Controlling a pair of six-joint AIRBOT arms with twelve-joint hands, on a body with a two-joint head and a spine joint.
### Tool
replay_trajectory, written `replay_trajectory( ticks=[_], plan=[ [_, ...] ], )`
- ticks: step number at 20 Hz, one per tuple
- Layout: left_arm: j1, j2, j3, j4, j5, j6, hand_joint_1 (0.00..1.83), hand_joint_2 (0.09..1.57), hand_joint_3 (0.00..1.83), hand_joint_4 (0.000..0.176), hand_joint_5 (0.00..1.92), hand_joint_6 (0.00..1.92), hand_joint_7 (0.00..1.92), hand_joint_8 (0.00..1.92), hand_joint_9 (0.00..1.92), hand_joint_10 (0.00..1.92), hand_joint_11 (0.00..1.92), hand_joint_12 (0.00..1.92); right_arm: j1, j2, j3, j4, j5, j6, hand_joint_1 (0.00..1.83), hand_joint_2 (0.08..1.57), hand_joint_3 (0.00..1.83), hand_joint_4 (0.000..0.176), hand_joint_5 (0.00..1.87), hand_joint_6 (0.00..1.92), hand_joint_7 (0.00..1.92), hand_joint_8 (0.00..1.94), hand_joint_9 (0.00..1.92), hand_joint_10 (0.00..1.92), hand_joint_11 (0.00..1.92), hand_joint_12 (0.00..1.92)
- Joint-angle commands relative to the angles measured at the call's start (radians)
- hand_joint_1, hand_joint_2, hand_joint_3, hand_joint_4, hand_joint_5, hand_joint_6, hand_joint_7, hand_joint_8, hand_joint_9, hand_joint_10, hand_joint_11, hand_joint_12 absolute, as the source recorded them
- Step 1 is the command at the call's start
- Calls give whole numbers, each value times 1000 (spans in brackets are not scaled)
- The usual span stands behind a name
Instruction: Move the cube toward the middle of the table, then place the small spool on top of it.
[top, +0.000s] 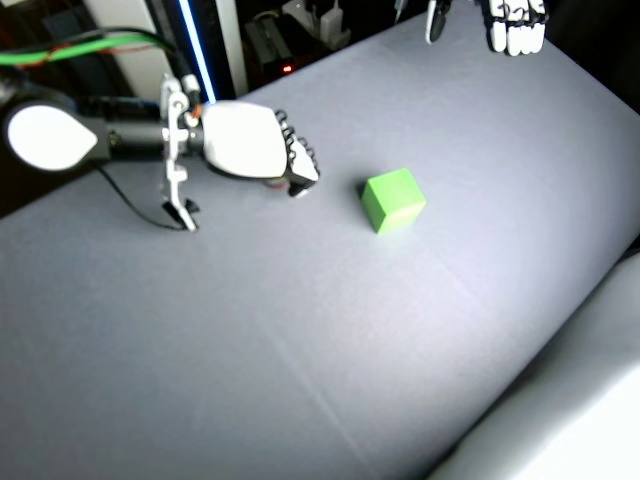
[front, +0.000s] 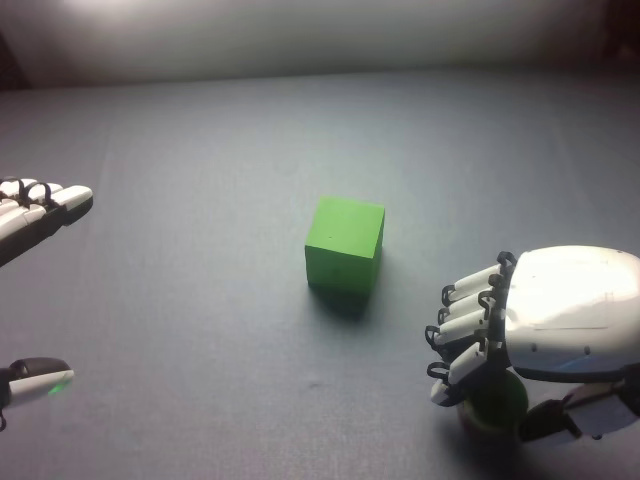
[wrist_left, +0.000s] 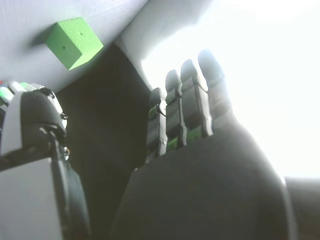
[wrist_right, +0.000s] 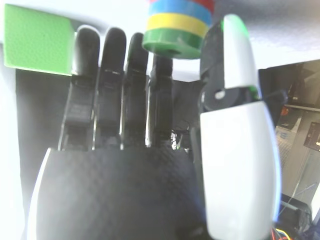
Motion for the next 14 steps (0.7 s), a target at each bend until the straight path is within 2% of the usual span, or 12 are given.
replay_trajectory(
  ticks=[1, 2, 3, 4, 5, 6, 8, 9, 10, 11, 13, 14],
  plan=[
    [-4, 0, -2, -6, -127, -3, 905, 1001, 0, 55, 212, 2, 246, 1, 209, 0, 0, 482, 14, -1, 2, 31, 85, 2, 1207, 1191, 0, 0, 788, 933, 852, 1282, 639, 1021, 422, 1405],
    [-4, 0, -2, -6, -128, -4, 902, 1003, 1, 53, 213, 1, 247, 1, 208, 0, 0, 478, 15, -1, 2, 31, 84, 2, 1170, 1220, 1, 0, 727, 1221, 829, 1325, 684, 809, 402, 1274],
    [-4, 0, -2, -6, -128, -5, 902, 1003, 1, 53, 213, 1, 247, 1, 208, 0, 0, 478, 15, -1, 3, 31, 82, 2, 1170, 1220, 1, 0, 727, 1221, 829, 1325, 684, 809, 402, 1274],
    [-4, 0, -2, -6, -128, -6, 871, 1004, 0, 48, 220, 1, 263, 3, 227, 4, 0, 552, 16, -1, 4, 31, 81, 2, 1309, 1174, 0, 0, 792, 1180, 849, 1135, 882, 1206, 576, 1239],
    [-4, 0, -2, -5, -128, -6, 871, 1004, 0, 53, 217, 0, 264, 3, 231, 5, 0, 562, 18, -1, 5, 31, 80, 2, 1212, 1176, 0, 8, 813, 1237, 895, 1097, 937, 923, 755, 1306],
    [-4, 0, -2, -5, -128, -6, 872, 1007, 2, 58, 219, 1, 261, 1, 227, 3, 0, 562, 20, -1, 6, 31, 79, 2, 1193, 1175, 0, 23, 830, 1236, 900, 1090, 1009, 833, 847, 1354],
    [-4, -1, -2, -5, -128, -8, 888, 1009, 2, 56, 221, 2, 265, 3, 229, 3, 0, 556, 27, -1, 8, 31, 78, 2, 1190, 1174, 0, 23, 826, 1235, 913, 1084, 1096, 810, 940, 1346],
    [-4, -2, -2, -5, -128, -8, 888, 1007, 1, 64, 223, 3, 264, 2, 230, 3, 0, 555, 33, -1, 9, 31, 78, 1, 1193, 1177, 0, 0, 826, 1155, 908, 1178, 1087, 930, 976, 1428],
    [-4, -3, -2, -5, -128, -8, 896, 1004, 0, 63, 232, 5, 263, 1, 231, 3, 0, 559, 39, -1, 10, 31, 78, 1, 1223, 1180, 1, 0, 853, 998, 882, 1336, 1048, 1139, 988, 1546],
    [-4, -3, -1, -5, -128, -9, 911, 1004, 0, 55, 238, 6, 261, 0, 230, 2, 0, 559, 52, -1, 14, 32, 79, 0, 1236, 1170, 0, 0, 884, 926, 899, 1334, 1031, 1164, 948, 1543],
    [-4, -4, -1, -5, -129, -9, 954, 1009, 0, 63, 252, 4, 254, 0, 220, 0, 0, 509, 75, -1, 21, 51, 79, -18, 1234, 1175, 1, 0, 897, 924, 867, 1396, 1024, 1257, 963, 1543],
    [-4, -5, 0, -5, -129, -9, 957, 1007, 0, 60, 256, 3, 254, 0, 221, 1, 0, 517, 84, 0, 23, 73, 79, -42, 1231, 1174, 0, 0, 892, 945, 873, 1381, 1041, 1278, 999, 1552]
  ],
)
